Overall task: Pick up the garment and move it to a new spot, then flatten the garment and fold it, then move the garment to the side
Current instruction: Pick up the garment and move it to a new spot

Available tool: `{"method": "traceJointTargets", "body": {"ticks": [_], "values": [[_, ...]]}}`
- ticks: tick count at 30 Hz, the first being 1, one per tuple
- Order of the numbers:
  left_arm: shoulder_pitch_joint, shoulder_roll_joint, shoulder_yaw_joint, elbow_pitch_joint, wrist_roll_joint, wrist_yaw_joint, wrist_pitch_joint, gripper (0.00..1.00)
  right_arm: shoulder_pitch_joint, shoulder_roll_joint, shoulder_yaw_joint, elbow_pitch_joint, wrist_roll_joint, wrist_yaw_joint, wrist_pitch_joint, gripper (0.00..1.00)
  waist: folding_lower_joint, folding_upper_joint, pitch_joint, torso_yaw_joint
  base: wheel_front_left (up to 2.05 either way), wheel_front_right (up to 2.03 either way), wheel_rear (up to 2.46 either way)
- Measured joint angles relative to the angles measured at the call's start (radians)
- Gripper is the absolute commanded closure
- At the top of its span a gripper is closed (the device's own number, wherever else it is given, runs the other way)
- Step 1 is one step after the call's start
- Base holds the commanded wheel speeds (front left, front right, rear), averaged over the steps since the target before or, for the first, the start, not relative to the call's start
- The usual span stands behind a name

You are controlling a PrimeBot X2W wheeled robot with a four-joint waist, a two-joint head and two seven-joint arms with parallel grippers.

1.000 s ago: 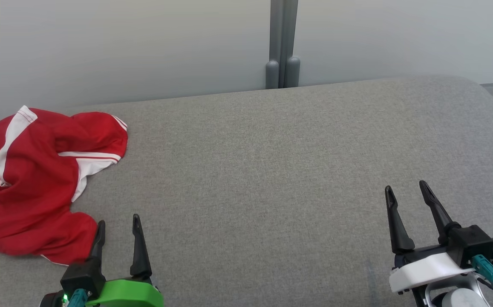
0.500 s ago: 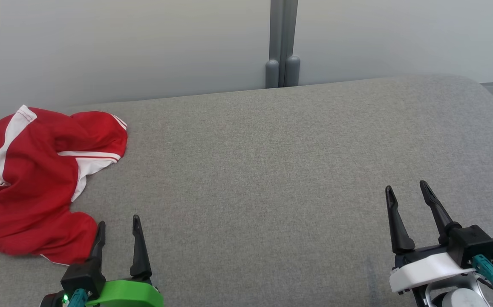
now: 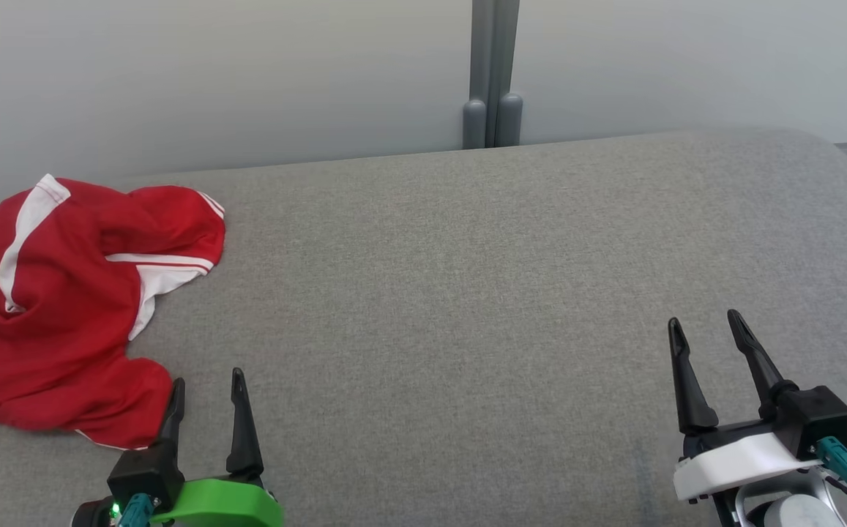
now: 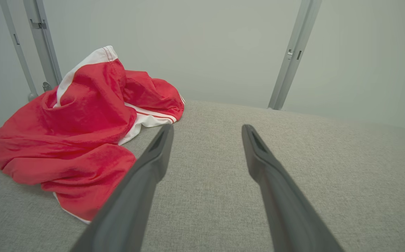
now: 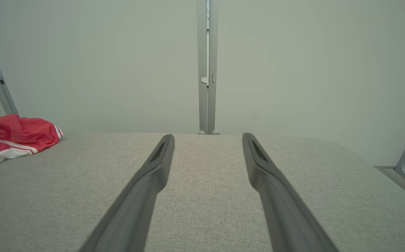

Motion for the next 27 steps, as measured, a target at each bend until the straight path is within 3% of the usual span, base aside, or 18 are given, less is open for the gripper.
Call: {"method": "traceJointTargets", "body": {"ticks": [12, 27], "values": [[-0.028, 0.000, 0.001, -0.008, 0.000, 0.005, 0.000, 0.00, 0.002, 0.000, -0.010, -0.015, -0.003, 0.000, 0.000, 0.00, 0.0001, 0.0000, 0.015, 0.117, 0.00, 0.00, 0.00], [-0.035, 0.001, 0.009, -0.020, 0.000, 0.007, 0.000, 0.00, -0.011, 0.000, 0.023, -0.022, -0.003, 0.000, 0.000, 0.00, 0.0000, 0.0000, 0.030, 0.381, 0.00, 0.00, 0.00]]}}
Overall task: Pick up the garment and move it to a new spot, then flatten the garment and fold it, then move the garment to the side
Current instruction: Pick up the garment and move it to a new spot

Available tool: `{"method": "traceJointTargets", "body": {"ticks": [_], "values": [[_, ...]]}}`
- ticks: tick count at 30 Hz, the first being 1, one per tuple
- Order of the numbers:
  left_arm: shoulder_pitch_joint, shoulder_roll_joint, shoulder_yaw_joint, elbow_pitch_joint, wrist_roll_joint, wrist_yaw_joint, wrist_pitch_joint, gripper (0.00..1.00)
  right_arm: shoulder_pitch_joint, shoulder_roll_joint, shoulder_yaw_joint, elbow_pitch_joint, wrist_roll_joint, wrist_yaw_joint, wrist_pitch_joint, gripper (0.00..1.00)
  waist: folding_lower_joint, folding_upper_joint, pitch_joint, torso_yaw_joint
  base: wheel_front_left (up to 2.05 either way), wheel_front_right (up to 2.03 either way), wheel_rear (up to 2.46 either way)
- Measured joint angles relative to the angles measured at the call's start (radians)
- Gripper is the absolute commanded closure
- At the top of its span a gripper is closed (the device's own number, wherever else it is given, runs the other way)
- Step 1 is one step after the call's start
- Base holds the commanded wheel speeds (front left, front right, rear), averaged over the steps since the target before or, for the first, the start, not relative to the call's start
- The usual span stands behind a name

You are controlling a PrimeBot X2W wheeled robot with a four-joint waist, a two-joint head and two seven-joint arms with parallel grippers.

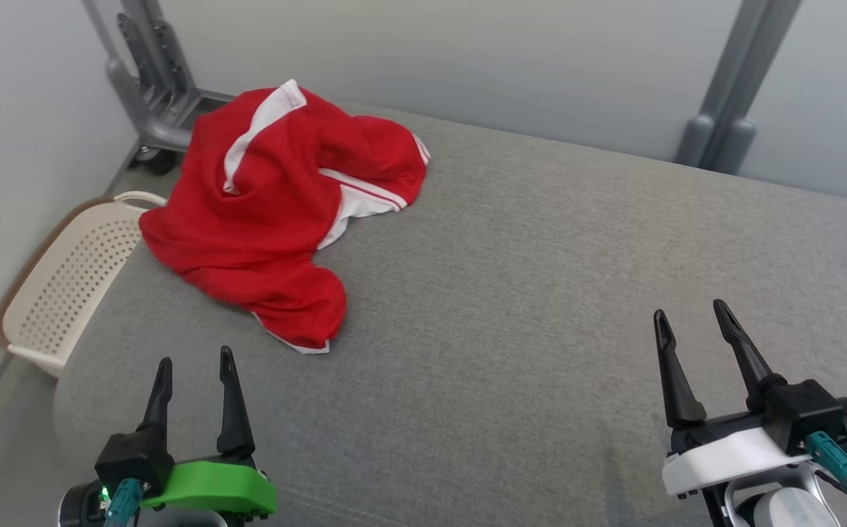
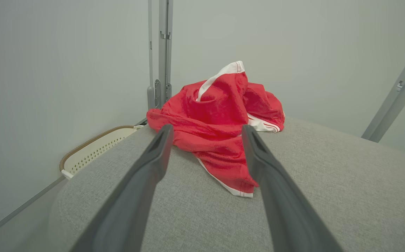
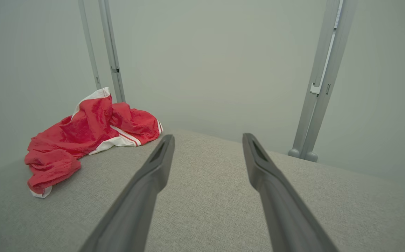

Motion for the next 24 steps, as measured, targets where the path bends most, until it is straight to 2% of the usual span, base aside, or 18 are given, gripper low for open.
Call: {"method": "traceJointTargets", "body": {"ticks": [5, 9, 18, 22, 24], "values": [[0.004, 0.000, 0.012, -0.012, -0.001, 0.002, 0.000, 0.00, -0.020, 0.001, 0.028, 0.007, 0.001, 0.000, 0.000, 0.00, 0.0000, 0.0000, 0.006, 0.076, 0.00, 0.00, 0.00], [0.015, 0.000, 0.014, -0.020, -0.003, 0.006, 0.000, 0.00, -0.030, 0.001, 0.037, 0.016, 0.001, 0.000, 0.000, 0.00, 0.0000, 0.0000, 0.017, 0.108, 0.00, 0.00, 0.00], [0.017, 0.000, 0.014, -0.020, -0.003, 0.009, 0.000, 0.00, -0.031, 0.000, 0.031, 0.018, 0.001, 0.000, 0.000, 0.00, 0.0000, 0.0000, 0.017, 0.111, 0.00, 0.00, 0.00], [0.009, 0.002, 0.028, -0.007, 0.001, -0.011, 0.000, 0.00, -0.014, 0.000, 0.014, 0.008, 0.002, 0.000, 0.000, 0.00, 0.0000, 0.0000, 0.014, 0.110, 0.00, 0.00, 0.00], [-0.024, 0.023, 0.040, -0.002, 0.008, -0.027, 0.000, 0.00, -0.012, 0.000, 0.007, 0.002, 0.004, 0.000, 0.000, 0.00, 0.0000, 0.0000, 0.014, 0.109, 0.00, 0.00, 0.00]]}}
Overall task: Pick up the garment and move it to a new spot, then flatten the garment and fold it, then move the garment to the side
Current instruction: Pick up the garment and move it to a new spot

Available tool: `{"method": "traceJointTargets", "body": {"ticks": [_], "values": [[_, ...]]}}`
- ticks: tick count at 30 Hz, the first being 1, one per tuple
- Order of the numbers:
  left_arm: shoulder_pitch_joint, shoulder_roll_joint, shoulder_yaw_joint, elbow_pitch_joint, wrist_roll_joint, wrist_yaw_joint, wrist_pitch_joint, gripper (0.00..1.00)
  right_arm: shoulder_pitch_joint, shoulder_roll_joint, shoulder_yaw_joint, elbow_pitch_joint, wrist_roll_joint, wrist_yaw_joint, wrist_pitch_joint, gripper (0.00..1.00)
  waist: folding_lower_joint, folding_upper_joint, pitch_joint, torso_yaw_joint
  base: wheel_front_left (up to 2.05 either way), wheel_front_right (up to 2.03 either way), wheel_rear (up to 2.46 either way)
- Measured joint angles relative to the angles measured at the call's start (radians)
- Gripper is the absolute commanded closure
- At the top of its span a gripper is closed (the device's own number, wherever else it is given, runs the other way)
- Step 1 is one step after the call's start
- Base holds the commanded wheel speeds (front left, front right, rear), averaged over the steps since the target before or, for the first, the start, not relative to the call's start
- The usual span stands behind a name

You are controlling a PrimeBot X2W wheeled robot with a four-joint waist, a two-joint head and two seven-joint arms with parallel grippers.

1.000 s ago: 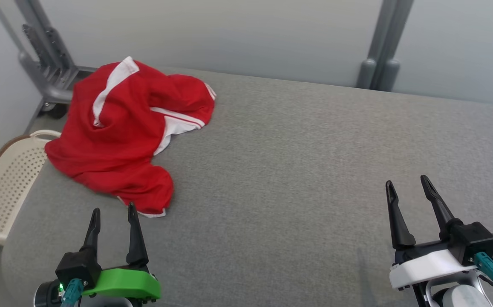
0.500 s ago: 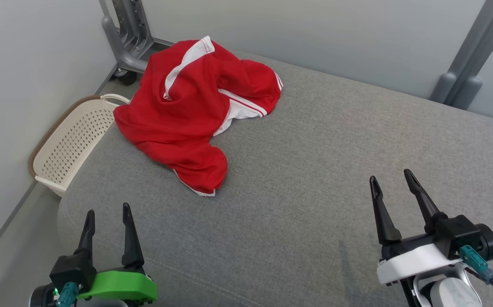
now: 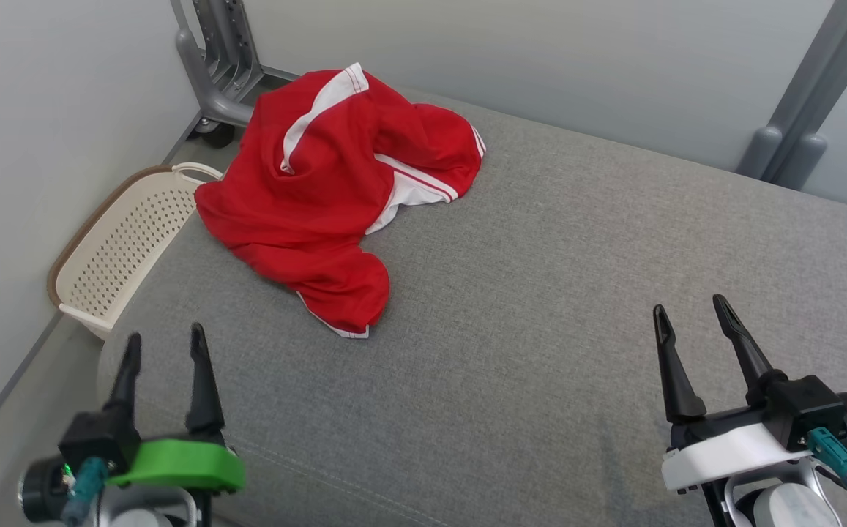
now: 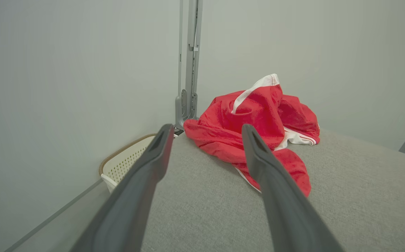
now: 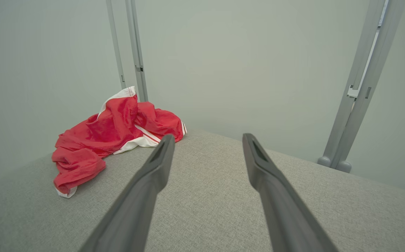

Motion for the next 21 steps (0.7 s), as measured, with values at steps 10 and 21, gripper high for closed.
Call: {"method": "traceJointTargets", "body": {"ticks": [10, 21], "values": [[-0.330, 0.173, 0.007, 0.037, 0.028, -0.099, 0.117, 0.00, -0.017, 0.000, -0.004, -0.050, -0.022, 0.000, 0.000, 0.00, 0.0000, 0.0000, 0.046, -0.043, 0.00, 0.00, 0.00], [-0.596, 0.314, -0.106, 0.248, -0.041, -0.185, 0.454, 0.00, -0.109, 0.001, 0.026, -0.143, -0.127, 0.000, 0.000, 0.00, 0.0000, 0.0000, 0.192, -0.121, 0.00, 0.00, 0.00]]}}
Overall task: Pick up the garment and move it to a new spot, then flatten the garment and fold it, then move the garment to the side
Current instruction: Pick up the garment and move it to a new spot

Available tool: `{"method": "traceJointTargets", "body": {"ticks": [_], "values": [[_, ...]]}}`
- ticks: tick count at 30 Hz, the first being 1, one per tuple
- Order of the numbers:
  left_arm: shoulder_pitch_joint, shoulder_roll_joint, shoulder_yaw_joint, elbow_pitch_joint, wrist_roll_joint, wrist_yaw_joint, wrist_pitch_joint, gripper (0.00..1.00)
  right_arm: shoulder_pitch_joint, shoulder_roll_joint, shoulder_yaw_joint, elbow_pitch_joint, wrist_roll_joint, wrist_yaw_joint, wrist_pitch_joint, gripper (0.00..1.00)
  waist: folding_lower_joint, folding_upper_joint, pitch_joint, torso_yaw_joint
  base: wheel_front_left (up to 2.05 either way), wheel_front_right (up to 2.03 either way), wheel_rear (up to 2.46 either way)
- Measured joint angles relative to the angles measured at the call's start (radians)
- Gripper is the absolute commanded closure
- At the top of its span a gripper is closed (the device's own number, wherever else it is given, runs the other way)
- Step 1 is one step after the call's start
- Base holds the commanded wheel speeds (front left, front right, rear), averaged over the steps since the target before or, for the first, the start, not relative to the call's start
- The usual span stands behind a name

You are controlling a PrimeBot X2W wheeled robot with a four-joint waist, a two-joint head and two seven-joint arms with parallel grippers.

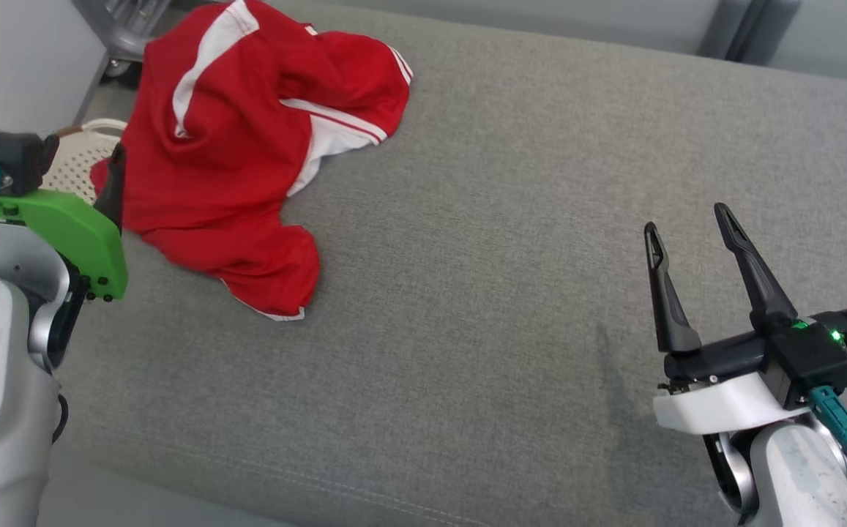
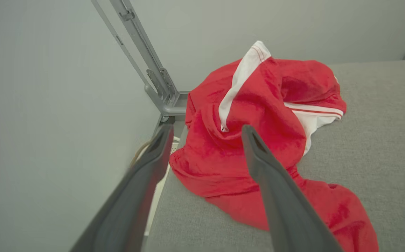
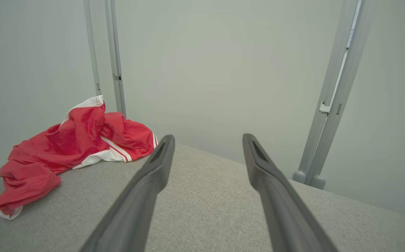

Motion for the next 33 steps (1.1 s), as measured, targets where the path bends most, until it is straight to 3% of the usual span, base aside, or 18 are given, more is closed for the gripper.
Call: {"method": "traceJointTargets", "body": {"ticks": [4, 10, 15, 26, 31, 32, 33], "values": [[-0.062, 0.033, -0.105, 0.077, -0.091, -0.003, 0.133, 0.00, -0.021, 0.000, 0.005, -0.011, -0.019, 0.000, 0.000, 0.00, 0.0000, 0.0000, 0.055, -0.033, 0.00, 0.00, 0.00], [-0.107, 0.102, -0.223, 0.128, -0.216, -0.004, 0.238, 0.00, -0.031, -0.001, 0.010, -0.019, -0.036, 0.000, 0.000, 0.00, 0.0001, 0.0000, 0.109, -0.079, 0.00, 0.00, 0.00], [-0.145, 0.139, -0.273, 0.179, -0.269, -0.004, 0.240, 0.00, -0.041, -0.001, 0.009, -0.034, -0.047, 0.000, 0.000, 0.00, 0.0001, 0.0000, 0.152, -0.118, 0.00, 0.00, 0.00], [-0.188, 0.147, -0.311, 0.359, -0.296, -0.004, 0.212, 0.01, -0.059, -0.001, 0.005, -0.056, -0.055, 0.000, 0.000, 0.00, 0.0000, 0.0000, 0.207, -0.181, 0.00, 0.00, 0.00], [-0.199, 0.143, -0.320, 0.416, -0.295, -0.004, 0.176, 0.69, -0.062, -0.001, 0.005, -0.059, -0.053, 0.000, 0.000, 0.00, 0.0000, 0.0000, 0.210, -0.187, 0.00, 0.00, 0.00], [-0.201, 0.141, -0.322, 0.425, -0.295, -0.004, 0.165, 0.93, -0.063, -0.001, 0.006, -0.059, -0.053, 0.000, 0.000, 0.00, 0.0000, 0.0000, 0.209, -0.187, 0.00, 0.00, 0.00], [-0.202, 0.139, -0.327, 0.433, -0.295, -0.004, 0.154, 1.00, -0.063, -0.001, 0.006, -0.059, -0.053, 0.000, 0.000, 0.00, 0.0000, 0.0000, 0.209, -0.188, 0.00, 0.00, 0.00]]}}
